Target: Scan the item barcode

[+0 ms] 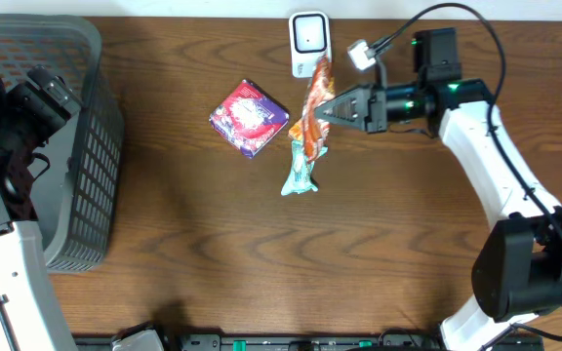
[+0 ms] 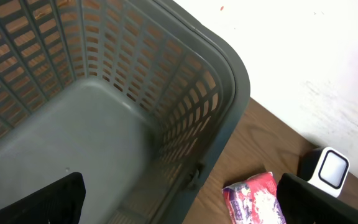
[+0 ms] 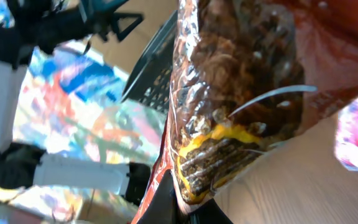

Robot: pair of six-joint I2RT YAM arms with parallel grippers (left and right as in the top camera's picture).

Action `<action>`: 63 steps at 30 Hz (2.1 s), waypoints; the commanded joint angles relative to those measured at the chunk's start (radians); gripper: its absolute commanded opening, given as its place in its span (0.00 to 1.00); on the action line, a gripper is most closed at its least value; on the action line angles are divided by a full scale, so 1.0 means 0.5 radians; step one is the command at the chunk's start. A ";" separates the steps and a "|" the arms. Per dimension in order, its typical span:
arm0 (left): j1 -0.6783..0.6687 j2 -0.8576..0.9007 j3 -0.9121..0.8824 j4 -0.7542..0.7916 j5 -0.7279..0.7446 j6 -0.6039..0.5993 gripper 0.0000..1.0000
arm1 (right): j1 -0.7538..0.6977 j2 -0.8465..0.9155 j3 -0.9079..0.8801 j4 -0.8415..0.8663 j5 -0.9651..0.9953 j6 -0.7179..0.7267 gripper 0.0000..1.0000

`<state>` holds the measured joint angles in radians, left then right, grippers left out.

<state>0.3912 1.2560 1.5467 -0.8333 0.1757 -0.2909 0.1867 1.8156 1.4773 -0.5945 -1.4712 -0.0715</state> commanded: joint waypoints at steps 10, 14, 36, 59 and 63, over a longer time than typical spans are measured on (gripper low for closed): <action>0.006 0.009 0.011 -0.001 -0.024 -0.002 0.98 | 0.304 0.008 0.005 0.044 1.646 0.861 0.10; 0.006 0.009 0.011 -0.001 -0.024 -0.003 0.98 | 0.384 0.008 0.024 0.046 2.151 1.054 0.11; 0.006 0.009 0.011 -0.001 -0.024 -0.003 0.98 | 0.651 0.124 0.122 0.028 2.612 1.402 0.61; 0.006 0.009 0.011 -0.001 -0.024 -0.003 0.98 | 0.926 0.665 0.122 0.227 2.494 1.985 0.51; 0.006 0.009 0.011 -0.001 -0.024 -0.003 0.98 | 0.926 0.665 0.123 0.234 2.336 1.984 0.45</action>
<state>0.3912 1.2560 1.5467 -0.8337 0.1757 -0.2909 0.6388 2.1445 1.5269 -0.4728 -0.2344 0.8860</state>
